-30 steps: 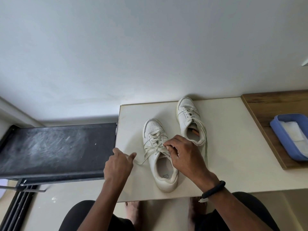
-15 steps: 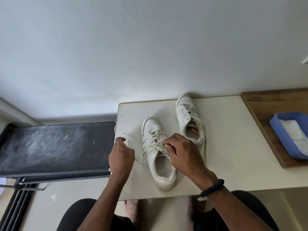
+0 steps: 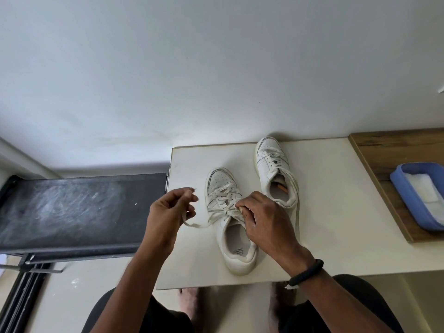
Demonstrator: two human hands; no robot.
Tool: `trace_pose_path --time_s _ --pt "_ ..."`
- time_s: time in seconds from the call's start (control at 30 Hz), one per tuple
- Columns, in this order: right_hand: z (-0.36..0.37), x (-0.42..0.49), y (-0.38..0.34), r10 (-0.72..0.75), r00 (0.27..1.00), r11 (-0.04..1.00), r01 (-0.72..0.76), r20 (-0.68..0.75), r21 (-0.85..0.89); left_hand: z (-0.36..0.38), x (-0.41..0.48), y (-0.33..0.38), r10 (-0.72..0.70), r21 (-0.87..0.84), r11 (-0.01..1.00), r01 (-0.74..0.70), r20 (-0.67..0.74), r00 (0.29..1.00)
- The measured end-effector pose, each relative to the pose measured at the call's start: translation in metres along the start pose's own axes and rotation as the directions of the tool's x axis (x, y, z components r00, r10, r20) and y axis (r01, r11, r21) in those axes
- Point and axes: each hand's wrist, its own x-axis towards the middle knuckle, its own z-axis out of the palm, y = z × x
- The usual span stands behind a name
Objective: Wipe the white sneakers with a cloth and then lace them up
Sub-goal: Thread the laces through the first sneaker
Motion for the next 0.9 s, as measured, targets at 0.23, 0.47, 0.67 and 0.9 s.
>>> trace_pose_path --time_s 0.23,0.47,0.67,0.9 --pt "-0.002 -0.001 -0.006 -0.043 0.996 0.996 0.049 -0.077 0.072 0.018 -0.032 0.006 0.074 0.494 0.843 -0.211 0.283 0.956" --pt "0.005 -0.002 -0.015 -0.139 0.99 0.978 0.142 -0.03 0.154 0.018 -0.034 0.009 -0.016 0.508 0.853 -0.122 0.259 0.966" --pt "0.009 -0.004 -0.024 -0.23 0.971 0.966 0.235 -0.063 0.106 0.019 -0.033 0.003 0.001 0.497 0.862 -0.099 0.195 0.981" --pt "0.009 -0.007 -0.029 -0.245 0.966 0.967 0.249 -0.079 0.05 0.024 -0.034 -0.002 -0.011 0.465 0.883 -0.059 0.145 0.989"
